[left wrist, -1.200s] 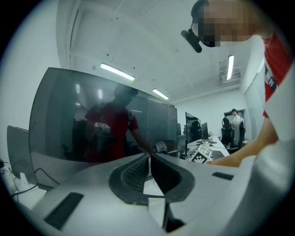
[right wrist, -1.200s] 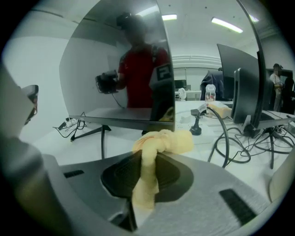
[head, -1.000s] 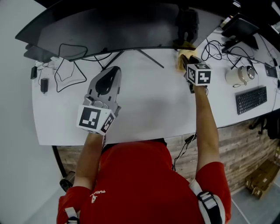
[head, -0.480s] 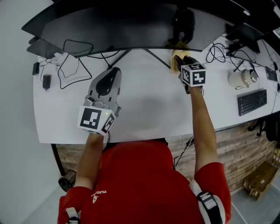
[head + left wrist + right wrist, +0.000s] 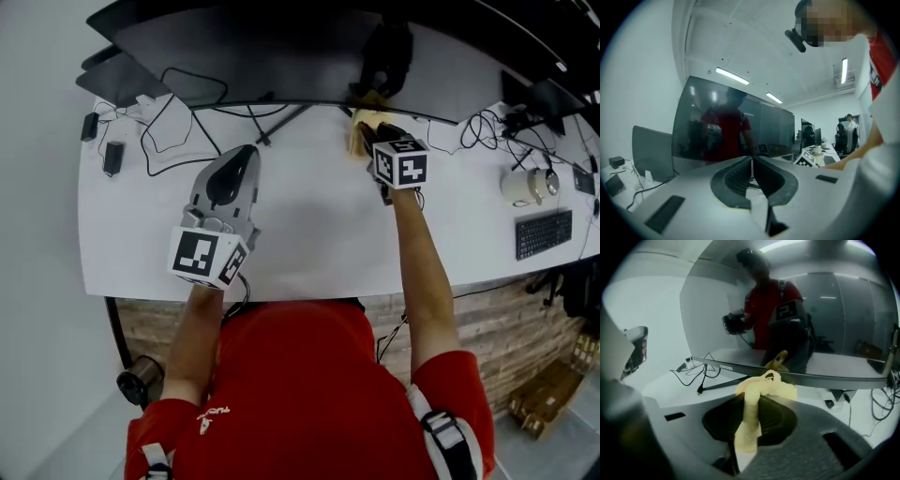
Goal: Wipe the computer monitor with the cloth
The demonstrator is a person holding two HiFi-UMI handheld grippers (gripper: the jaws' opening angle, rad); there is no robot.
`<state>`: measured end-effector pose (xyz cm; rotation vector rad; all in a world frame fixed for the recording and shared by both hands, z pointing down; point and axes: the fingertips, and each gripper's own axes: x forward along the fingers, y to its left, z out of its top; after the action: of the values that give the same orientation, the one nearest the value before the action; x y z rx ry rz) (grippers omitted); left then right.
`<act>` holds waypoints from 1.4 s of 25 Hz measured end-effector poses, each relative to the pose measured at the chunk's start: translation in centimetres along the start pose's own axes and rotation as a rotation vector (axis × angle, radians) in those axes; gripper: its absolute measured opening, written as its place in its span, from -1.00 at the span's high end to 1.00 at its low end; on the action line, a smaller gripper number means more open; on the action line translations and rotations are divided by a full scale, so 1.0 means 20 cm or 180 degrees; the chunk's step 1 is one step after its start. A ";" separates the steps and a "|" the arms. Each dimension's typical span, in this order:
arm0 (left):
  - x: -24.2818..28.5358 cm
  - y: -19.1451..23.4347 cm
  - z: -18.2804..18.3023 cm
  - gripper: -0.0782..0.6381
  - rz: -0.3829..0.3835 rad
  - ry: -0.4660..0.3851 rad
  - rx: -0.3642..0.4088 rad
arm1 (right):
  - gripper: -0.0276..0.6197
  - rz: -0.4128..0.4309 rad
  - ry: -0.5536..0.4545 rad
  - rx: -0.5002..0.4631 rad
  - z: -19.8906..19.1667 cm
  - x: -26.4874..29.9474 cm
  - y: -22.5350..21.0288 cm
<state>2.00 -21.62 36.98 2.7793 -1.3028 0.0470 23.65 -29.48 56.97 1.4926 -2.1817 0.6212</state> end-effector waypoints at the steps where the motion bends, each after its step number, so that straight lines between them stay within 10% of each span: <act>1: -0.02 0.03 0.00 0.73 0.0023 0.0000 -0.0006 | 0.71 0.0030 0.0007 0.0002 0.01 0.02 0.04; 35: -0.66 0.86 -0.02 0.73 0.0379 -0.0056 -0.0067 | 0.71 0.0784 -0.0152 -0.0063 0.39 0.68 1.47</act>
<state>-19.61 -22.51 37.59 2.6879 -1.4629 0.0154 -9.18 -34.71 54.85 1.2505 -2.4230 0.6459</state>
